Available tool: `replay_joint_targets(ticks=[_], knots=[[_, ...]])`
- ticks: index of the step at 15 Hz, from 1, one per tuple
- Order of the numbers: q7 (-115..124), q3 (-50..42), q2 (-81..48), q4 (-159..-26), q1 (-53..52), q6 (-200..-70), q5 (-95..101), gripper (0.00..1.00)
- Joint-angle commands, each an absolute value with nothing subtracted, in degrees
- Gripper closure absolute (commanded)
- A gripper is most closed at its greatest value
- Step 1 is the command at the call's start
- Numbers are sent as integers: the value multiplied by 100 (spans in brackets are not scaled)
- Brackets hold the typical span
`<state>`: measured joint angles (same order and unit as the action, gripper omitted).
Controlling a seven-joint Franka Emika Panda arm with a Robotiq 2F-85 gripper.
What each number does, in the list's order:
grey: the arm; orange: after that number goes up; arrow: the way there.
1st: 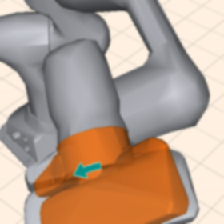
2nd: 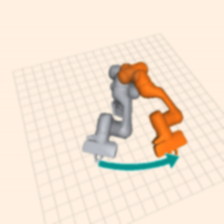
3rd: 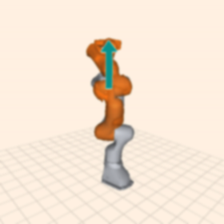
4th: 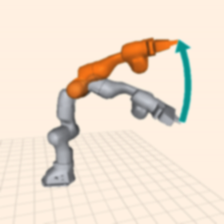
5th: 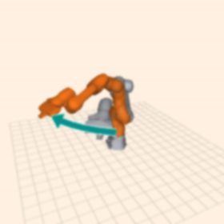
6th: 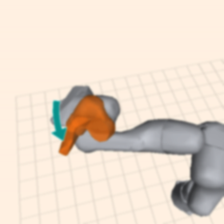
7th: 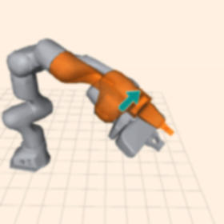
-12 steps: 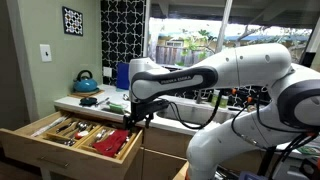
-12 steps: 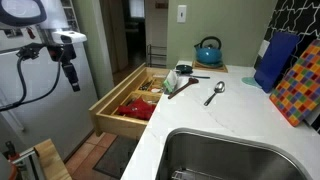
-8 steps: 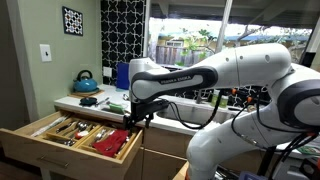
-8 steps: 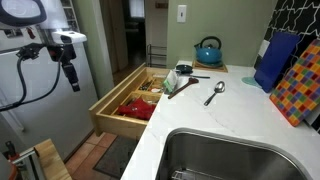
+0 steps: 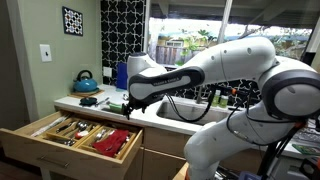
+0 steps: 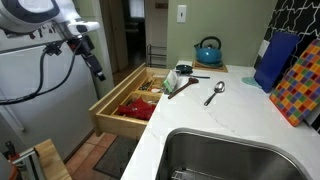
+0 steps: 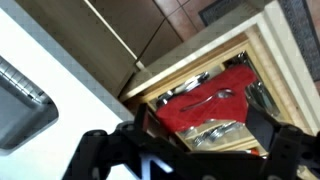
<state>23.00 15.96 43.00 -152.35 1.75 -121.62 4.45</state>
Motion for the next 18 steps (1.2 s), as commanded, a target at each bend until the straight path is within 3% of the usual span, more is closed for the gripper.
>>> replay_joint_targets(ticks=[1, 8, 9, 18], knots=[[2032, 1526, 3096, -14362, 558, -12844, 1133, 0], [777, 842, 1238, -12685, 534, -12941, 1697, 0], [1102, 857, 1756, -13158, 473, -12904, 1624, 0], [317, 573, 931, -12527, 320, -13028, 1339, 0]])
